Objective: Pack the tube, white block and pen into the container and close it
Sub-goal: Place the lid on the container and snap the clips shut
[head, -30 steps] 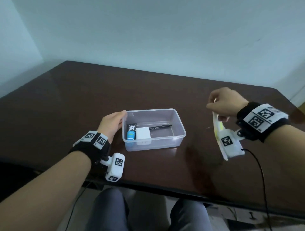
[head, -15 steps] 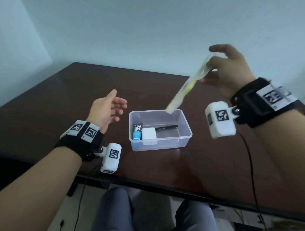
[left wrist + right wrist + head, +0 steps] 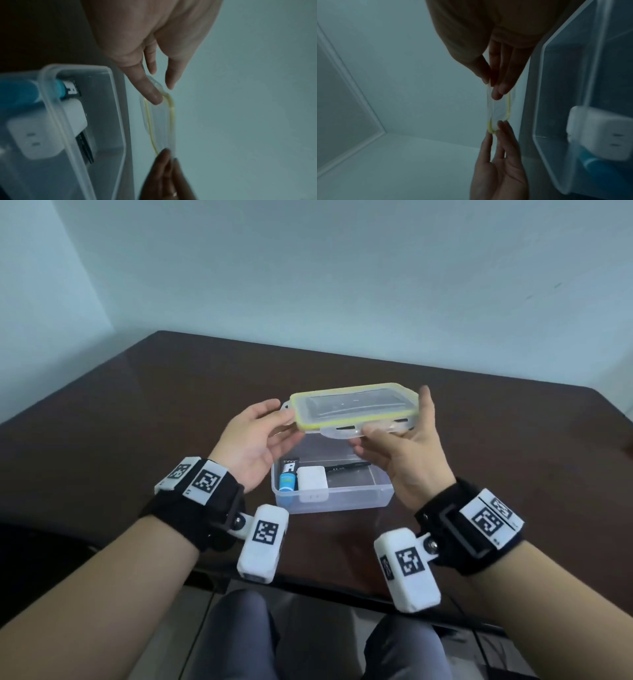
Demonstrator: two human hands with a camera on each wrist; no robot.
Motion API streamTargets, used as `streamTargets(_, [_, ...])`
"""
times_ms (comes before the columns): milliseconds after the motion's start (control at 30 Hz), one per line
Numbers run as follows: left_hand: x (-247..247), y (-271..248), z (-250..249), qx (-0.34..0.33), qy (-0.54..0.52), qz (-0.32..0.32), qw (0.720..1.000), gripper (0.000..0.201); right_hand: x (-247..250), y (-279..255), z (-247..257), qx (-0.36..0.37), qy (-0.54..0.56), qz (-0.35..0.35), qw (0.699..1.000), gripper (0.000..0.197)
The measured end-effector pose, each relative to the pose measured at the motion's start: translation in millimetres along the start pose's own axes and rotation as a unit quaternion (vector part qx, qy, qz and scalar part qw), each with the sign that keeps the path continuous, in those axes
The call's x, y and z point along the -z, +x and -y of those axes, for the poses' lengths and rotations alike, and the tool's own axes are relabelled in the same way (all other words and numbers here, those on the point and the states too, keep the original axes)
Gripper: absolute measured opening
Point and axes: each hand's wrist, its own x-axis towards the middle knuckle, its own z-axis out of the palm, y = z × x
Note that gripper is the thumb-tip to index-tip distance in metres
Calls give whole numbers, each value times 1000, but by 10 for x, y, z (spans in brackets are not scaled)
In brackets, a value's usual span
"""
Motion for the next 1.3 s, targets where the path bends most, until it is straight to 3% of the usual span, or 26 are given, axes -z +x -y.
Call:
streamTargets(100, [14, 1, 60, -18, 16, -16, 1000, 50, 66, -69, -63, -16, -36, 9, 999, 107])
streamTargets(167, [24, -2, 84, -31, 28, -21, 999, 49, 146, -49, -77, -21, -24, -24, 999, 103])
streamTargets(300, [132, -4, 96, -24, 56, -14, 998, 48, 367, 122, -42, -46, -32, -129, 990, 70])
streamTargets(467, [324, -2, 149, -53, 187, 1, 981, 51, 610, 298, -160, -60, -130, -141, 980, 39])
streamTargets(567, [395, -7, 129, -82, 235, 7, 969, 43, 694, 356, -249, -84, -155, -126, 976, 34])
streamTargets(700, [520, -9, 245, -140, 306, -20, 941, 18, 704, 309, -345, -99, -158, -99, 977, 25])
streamTargets(867, [590, 70, 447, -171, 364, -36, 915, 19, 745, 261, -425, -48, -206, -95, 973, 25])
streamTargets(1067, [607, 128, 500, -161, 369, -17, 915, 23, 743, 225, -446, -24, -198, -92, 976, 26])
streamTargets(1300, [645, 112, 519, -122, 304, 7, 945, 31, 757, 215, -503, -45, -122, -102, 986, 30])
